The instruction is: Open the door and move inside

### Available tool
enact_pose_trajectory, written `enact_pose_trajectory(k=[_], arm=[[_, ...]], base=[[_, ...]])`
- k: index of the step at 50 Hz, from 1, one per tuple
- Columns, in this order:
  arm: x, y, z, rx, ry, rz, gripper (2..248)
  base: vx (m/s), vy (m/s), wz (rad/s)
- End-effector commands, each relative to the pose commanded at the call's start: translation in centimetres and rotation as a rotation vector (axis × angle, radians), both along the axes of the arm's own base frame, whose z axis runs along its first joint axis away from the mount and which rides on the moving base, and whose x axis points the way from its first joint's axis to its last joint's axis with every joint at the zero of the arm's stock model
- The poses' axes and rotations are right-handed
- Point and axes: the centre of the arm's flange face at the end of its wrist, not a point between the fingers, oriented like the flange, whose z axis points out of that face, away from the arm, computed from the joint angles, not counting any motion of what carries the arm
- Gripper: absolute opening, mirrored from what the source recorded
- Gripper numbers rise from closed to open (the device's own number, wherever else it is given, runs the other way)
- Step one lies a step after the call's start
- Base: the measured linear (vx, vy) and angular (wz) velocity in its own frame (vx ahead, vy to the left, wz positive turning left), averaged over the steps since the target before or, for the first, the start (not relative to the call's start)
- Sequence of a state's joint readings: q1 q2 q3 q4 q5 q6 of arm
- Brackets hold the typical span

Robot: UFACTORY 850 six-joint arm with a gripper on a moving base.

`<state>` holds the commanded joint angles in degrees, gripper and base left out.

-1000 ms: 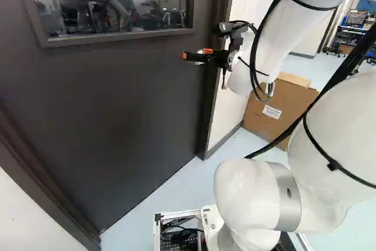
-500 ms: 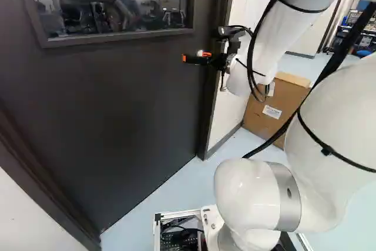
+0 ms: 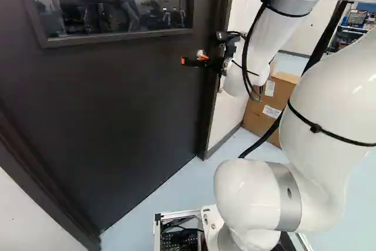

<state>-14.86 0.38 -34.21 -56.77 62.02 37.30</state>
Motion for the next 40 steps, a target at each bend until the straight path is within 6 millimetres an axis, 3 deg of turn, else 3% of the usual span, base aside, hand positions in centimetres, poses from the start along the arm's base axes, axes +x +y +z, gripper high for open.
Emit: enact_pose_trajectory(k=[40], arm=[[0.4, -0.1, -4.6, 0.028, 0.106, 0.0, 247]], base=[[0.0, 0.0, 0.0]])
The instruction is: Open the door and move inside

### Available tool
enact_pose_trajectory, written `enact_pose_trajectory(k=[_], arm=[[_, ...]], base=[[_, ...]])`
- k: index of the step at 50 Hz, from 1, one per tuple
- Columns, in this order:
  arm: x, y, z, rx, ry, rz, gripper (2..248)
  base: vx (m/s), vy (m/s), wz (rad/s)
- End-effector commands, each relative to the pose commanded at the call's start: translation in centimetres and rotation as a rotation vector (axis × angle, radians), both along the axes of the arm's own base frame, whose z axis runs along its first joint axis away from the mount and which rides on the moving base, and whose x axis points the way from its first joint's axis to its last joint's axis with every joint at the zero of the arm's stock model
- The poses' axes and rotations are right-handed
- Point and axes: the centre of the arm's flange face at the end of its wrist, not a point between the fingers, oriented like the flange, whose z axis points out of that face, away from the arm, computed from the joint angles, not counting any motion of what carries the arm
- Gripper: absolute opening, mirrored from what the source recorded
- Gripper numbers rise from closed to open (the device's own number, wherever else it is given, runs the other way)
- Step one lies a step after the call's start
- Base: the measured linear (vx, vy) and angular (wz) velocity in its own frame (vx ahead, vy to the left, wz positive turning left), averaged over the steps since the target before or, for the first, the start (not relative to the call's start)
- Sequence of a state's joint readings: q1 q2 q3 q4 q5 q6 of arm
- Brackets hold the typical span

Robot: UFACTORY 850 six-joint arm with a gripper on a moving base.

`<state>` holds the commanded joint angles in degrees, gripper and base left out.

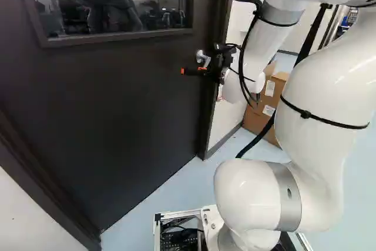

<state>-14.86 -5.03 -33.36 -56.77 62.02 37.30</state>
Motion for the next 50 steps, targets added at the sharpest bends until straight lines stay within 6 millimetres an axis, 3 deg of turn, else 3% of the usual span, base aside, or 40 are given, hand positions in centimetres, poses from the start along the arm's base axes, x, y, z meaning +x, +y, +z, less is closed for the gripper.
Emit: enact_pose_trajectory(k=[33, 50], arm=[[0.3, -0.1, -3.8, 0.023, 0.087, -0.001, 247], [0.9, -0.1, -4.1, 0.032, 0.084, 0.006, 247]], base=[[0.0, 0.0, 0.0], [0.0, 0.0, 0.0]])
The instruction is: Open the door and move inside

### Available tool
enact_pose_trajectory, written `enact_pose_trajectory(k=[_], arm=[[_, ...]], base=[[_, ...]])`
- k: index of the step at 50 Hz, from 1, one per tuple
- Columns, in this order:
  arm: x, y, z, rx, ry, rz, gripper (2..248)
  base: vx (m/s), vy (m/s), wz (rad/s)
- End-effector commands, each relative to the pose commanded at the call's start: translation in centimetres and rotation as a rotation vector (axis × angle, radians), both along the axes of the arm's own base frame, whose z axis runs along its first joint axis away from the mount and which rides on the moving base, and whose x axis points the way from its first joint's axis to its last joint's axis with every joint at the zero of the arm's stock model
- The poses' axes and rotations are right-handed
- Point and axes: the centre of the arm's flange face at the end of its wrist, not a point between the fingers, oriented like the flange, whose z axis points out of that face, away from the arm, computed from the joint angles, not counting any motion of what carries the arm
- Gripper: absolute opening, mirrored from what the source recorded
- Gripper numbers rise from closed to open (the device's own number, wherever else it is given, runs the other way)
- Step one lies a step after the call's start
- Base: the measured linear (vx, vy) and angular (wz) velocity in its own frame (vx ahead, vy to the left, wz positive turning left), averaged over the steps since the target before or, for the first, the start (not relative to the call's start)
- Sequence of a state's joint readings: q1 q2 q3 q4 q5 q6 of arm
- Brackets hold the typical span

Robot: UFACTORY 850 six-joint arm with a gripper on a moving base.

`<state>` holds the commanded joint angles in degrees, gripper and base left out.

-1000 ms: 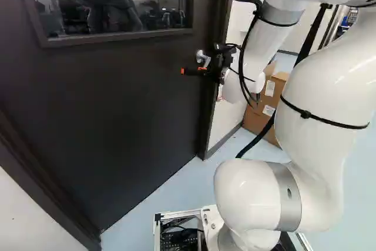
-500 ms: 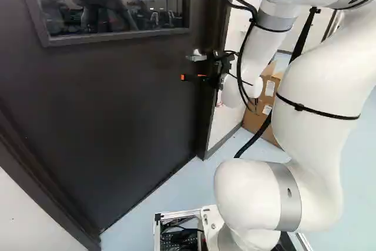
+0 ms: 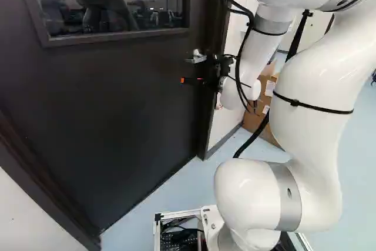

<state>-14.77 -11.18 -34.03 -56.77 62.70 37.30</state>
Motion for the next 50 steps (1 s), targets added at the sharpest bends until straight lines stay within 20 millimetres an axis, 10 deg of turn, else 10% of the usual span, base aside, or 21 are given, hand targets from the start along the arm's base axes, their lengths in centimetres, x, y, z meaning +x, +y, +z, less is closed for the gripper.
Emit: enact_pose_trajectory(k=[50], arm=[[2.9, 0.2, 0.2, 0.018, -0.051, 0.071, 247]], base=[[0.0, 0.0, 0.0]])
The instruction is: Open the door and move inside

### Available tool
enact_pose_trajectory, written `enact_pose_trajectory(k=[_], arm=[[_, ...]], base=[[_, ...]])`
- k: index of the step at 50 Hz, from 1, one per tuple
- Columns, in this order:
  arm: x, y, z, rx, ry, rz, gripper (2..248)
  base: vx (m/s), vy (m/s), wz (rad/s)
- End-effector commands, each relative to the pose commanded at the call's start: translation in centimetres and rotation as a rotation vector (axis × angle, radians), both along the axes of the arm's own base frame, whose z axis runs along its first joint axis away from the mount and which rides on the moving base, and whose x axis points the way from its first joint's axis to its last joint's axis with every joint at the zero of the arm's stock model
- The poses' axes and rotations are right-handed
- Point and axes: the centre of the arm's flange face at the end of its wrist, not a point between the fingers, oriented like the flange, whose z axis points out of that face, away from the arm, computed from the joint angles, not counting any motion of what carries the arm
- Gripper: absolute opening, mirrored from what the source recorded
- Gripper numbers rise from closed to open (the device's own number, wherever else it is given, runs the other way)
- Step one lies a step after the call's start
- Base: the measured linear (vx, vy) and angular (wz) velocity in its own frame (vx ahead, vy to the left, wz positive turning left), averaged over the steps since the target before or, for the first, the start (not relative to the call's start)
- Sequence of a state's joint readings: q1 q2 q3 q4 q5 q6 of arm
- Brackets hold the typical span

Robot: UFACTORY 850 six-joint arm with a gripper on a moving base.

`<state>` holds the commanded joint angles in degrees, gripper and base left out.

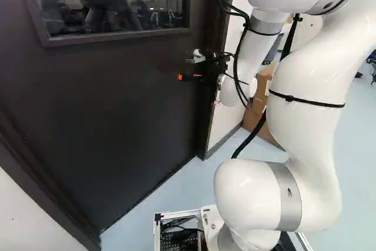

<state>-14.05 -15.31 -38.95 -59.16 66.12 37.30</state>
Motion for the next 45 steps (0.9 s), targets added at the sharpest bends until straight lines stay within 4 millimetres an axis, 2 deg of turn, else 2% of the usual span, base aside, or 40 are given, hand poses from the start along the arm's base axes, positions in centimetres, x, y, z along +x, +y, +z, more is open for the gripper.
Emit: enact_pose_trajectory(k=[28, 45], arm=[[4.3, 0.5, -0.3, -0.005, -0.023, 0.03, 247], [7.5, 1.7, -0.5, -0.009, -0.043, 0.064, 247]], base=[[0.0, 0.0, 0.0], [0.0, 0.0, 0.0]])
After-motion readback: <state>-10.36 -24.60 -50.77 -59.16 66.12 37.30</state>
